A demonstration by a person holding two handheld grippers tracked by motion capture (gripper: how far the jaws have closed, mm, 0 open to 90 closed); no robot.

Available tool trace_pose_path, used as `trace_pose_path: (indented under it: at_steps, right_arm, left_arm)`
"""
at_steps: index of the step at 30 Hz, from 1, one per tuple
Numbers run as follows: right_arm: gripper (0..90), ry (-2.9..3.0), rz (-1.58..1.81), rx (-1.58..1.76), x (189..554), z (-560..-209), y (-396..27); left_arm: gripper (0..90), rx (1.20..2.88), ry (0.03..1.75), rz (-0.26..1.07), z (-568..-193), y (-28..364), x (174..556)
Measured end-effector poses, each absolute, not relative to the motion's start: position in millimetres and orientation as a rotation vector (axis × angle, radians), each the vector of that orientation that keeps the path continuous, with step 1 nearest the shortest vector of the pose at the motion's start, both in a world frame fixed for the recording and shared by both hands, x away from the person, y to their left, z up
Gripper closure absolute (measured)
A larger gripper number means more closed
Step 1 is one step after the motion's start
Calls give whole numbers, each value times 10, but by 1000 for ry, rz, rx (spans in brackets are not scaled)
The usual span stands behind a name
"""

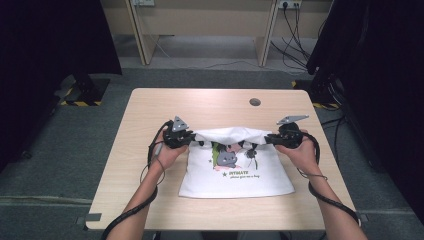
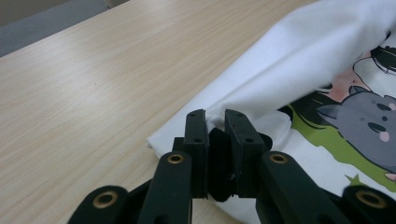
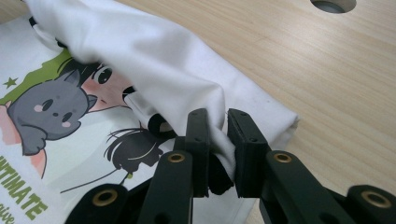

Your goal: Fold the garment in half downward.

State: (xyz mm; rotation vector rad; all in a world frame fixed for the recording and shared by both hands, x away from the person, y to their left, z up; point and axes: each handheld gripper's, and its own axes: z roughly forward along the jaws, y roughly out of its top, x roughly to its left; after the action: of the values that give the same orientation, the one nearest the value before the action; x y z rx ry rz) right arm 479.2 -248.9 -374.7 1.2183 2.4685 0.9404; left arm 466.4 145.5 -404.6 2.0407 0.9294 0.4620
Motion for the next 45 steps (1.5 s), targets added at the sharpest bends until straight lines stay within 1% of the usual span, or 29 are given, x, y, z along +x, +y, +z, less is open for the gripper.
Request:
trace_pose_path:
  at_steps: [23, 45]
  right_arm:
    - [789, 2497, 929, 1172, 4615, -3807, -2582]
    - [788, 2510, 940, 1125, 4459, -3781, -2606]
  left_arm:
    - [790, 2124, 792, 514, -4079, 1395, 4316]
    - [789, 2113, 733, 526, -4079, 1393, 4062]
